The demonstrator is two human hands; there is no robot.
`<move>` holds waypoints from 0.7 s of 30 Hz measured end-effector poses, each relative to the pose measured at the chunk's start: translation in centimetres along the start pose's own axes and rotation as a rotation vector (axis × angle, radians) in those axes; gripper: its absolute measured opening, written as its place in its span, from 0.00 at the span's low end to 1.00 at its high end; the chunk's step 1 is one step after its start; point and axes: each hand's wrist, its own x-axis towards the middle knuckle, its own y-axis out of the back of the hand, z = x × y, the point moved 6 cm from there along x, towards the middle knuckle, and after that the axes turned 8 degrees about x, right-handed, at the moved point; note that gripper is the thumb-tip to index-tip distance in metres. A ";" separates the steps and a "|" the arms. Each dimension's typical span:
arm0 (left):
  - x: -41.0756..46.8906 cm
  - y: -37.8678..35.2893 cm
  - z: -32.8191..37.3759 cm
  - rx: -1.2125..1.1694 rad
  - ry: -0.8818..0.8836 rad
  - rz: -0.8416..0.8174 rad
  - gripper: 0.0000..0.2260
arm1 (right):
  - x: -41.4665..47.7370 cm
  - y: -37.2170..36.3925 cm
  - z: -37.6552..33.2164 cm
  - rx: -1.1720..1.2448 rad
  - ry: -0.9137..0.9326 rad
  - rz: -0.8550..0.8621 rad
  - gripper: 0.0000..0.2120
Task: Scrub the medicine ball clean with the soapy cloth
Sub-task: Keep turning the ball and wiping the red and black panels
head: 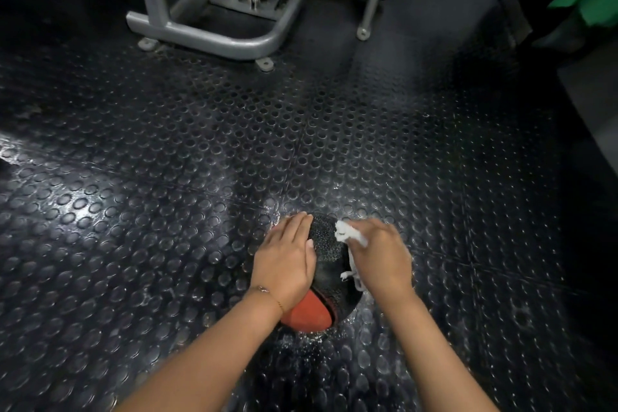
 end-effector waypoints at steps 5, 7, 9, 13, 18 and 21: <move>0.4 -0.7 0.2 0.028 -0.028 -0.004 0.32 | -3.0 0.2 -1.4 -0.076 0.226 0.021 0.15; 0.1 -0.6 0.7 0.035 -0.036 0.005 0.32 | -1.7 0.4 0.2 -0.044 0.082 -0.004 0.15; 0.1 -0.6 1.1 0.047 -0.026 -0.016 0.35 | -0.9 0.6 1.4 -0.023 -0.024 0.035 0.15; 0.7 -0.3 0.7 0.032 -0.004 -0.002 0.35 | -2.9 -0.1 -0.9 -0.029 0.134 0.028 0.16; 0.2 -0.6 0.5 0.024 -0.002 0.006 0.32 | -1.6 0.1 -0.2 -0.084 0.060 0.034 0.14; 0.6 -0.5 0.9 0.021 0.026 0.009 0.33 | -0.5 0.3 0.0 -0.092 -0.066 0.026 0.14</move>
